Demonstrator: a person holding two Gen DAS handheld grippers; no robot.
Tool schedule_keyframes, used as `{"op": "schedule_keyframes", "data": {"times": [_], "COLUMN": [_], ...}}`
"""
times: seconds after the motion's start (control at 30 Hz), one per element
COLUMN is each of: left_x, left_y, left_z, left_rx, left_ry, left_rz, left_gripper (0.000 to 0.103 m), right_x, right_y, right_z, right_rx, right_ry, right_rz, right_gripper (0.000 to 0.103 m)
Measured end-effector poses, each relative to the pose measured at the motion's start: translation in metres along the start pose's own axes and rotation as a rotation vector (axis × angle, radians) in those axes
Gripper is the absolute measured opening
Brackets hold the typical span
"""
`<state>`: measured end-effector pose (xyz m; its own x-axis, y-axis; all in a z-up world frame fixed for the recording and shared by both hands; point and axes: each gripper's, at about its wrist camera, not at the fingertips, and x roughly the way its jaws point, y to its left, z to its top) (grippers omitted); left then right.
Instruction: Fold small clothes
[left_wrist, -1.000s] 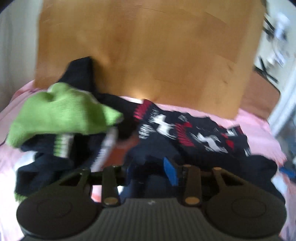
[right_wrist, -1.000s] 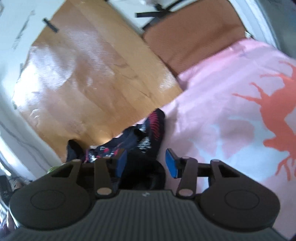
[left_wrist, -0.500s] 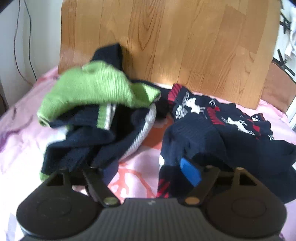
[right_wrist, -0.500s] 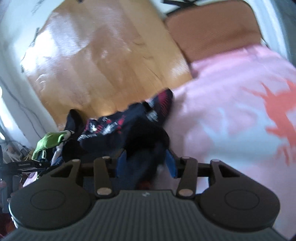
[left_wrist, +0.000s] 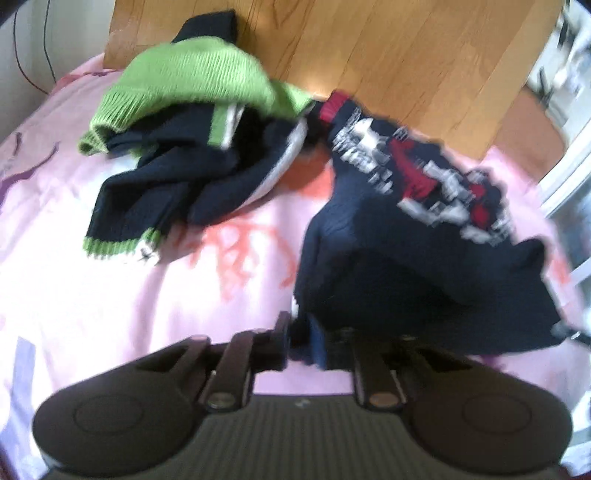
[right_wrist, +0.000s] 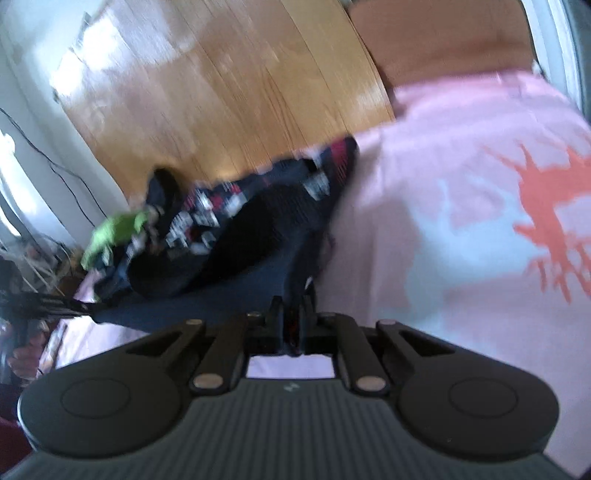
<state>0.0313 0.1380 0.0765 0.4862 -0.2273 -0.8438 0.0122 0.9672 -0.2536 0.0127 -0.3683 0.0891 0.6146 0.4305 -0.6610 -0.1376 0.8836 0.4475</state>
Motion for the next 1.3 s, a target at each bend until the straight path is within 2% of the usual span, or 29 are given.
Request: {"op": "schedule_keyframes", "data": {"times": [0.07,0.13,0.2,0.23,0.3,0.43,0.53,0.6,0.67,0.7,0.8,0.9,1.0,1.1,1.2,1.23,1.27,1.3], "left_x": [-0.009,-0.026,-0.033,-0.030,-0.014,0.031,0.050,0.059,0.059,0.053,0.040,0.051,0.079,0.124,0.174,0.193,0.208,0.219], "left_y": [-0.003,-0.007,-0.018,-0.025,-0.042,-0.073,-0.089,-0.090,-0.080,-0.075,-0.071,-0.091,-0.117,-0.135,-0.149,-0.153,-0.156,-0.157], "left_z": [0.004,0.010,0.019,0.024,0.029,0.032,0.052,0.072,0.090,0.093,0.115,0.155,0.195,0.229,0.247,0.250,0.251,0.251], "left_rx": [0.030,0.060,0.106,0.134,0.202,0.327,0.330,0.306,0.248,0.230,0.229,0.260,0.311,0.316,0.340,0.345,0.343,0.334], "left_ry": [-0.036,-0.118,-0.164,-0.162,-0.115,0.003,-0.033,-0.077,-0.085,-0.089,-0.140,-0.187,-0.216,-0.185,-0.108,-0.071,-0.037,-0.006], "left_rz": [0.020,0.017,0.012,0.004,0.015,0.016,-0.008,0.049,0.103,0.101,0.112,0.134,0.145,0.146,0.129,0.135,0.135,0.124], "left_gripper": [0.028,0.028,0.028,0.028,0.028,0.027,0.028,0.028,0.028,0.028,0.035,0.038,0.051,0.052,0.072,0.084,0.091,0.093], "right_x": [0.003,-0.007,-0.015,-0.013,0.001,0.050,0.092,0.112,0.115,0.112,0.087,0.082,0.114,0.167,0.223,0.236,0.248,0.259], "right_y": [-0.004,-0.002,0.005,0.009,0.019,0.043,0.055,0.051,0.034,0.024,0.011,0.018,0.027,0.028,0.026,0.023,0.019,0.015], "right_z": [0.000,0.009,0.021,0.027,0.037,0.039,0.043,0.059,0.078,0.088,0.113,0.145,0.179,0.209,0.227,0.229,0.232,0.232], "right_rx": [0.002,-0.007,-0.046,-0.064,-0.114,-0.232,-0.242,-0.183,-0.103,-0.079,-0.104,-0.156,-0.191,-0.154,-0.123,-0.118,-0.110,-0.096], "right_ry": [-0.003,-0.077,-0.148,-0.150,-0.108,0.052,0.108,0.056,0.014,-0.005,-0.054,-0.116,-0.100,-0.033,0.051,0.077,0.103,0.128], "right_rz": [-0.032,-0.030,0.000,0.021,0.051,0.117,0.154,0.133,0.061,0.018,0.004,-0.003,0.030,0.055,0.030,0.024,0.020,0.018], "right_gripper": [0.012,0.015,0.015,0.015,0.015,0.015,0.014,0.014,0.014,0.015,0.015,0.015,0.018,0.045,0.048,0.050,0.053,0.059]}}
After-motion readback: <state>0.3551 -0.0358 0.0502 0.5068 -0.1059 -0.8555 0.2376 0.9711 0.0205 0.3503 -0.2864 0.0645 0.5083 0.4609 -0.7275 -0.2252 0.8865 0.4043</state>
